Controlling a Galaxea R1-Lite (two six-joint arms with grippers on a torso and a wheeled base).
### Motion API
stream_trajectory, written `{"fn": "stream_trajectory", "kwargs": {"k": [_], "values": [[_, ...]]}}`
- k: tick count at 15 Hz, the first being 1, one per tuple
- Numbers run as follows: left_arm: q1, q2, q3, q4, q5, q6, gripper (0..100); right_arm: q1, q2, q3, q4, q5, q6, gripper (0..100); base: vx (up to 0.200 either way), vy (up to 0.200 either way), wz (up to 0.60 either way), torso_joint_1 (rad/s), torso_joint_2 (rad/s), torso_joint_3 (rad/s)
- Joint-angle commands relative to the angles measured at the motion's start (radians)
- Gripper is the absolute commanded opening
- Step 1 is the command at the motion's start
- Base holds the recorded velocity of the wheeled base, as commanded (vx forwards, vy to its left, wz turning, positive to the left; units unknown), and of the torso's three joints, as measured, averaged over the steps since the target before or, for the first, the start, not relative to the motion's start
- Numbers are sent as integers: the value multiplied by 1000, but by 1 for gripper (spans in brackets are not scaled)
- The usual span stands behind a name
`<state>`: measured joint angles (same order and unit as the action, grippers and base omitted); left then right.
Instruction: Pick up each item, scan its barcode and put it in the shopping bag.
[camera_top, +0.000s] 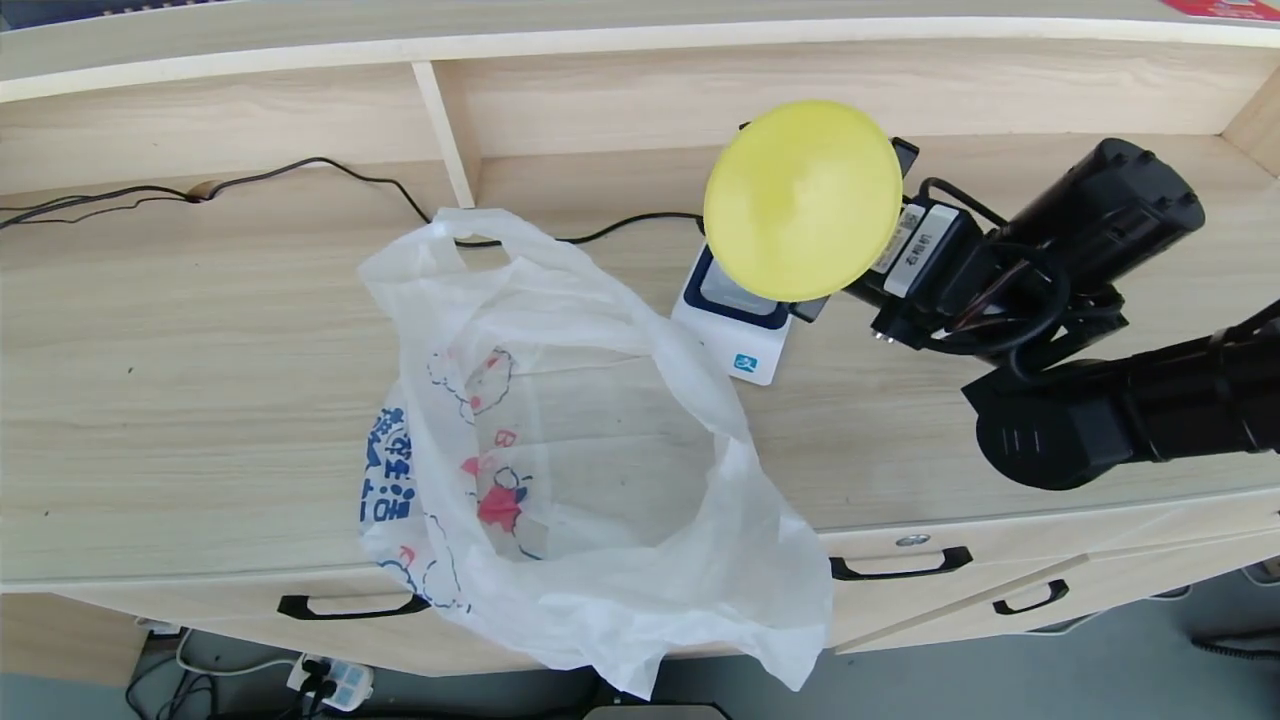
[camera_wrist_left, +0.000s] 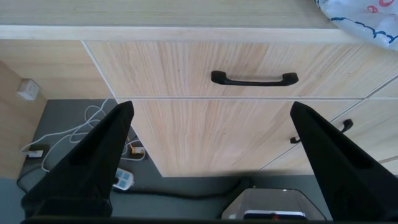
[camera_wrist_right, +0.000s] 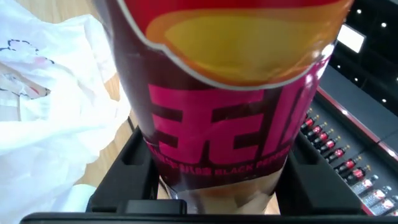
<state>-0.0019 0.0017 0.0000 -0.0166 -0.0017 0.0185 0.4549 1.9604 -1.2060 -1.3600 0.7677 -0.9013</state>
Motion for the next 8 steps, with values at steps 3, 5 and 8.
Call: {"fn": "stream_trajectory", "kwargs": {"k": [3,5,8], "values": [[0,0,0,-2,0,0,100,126,-26,82,-82,-74,153,0,0,0,0,0,0,0],[0,0,0,0,0,0,100,242,-28,100,-180,-292,315,0,0,0,0,0,0,0],[0,0,0,0,0,0,100,346,-41,97,-189,-530,498,0,0,0,0,0,0,0]]}}
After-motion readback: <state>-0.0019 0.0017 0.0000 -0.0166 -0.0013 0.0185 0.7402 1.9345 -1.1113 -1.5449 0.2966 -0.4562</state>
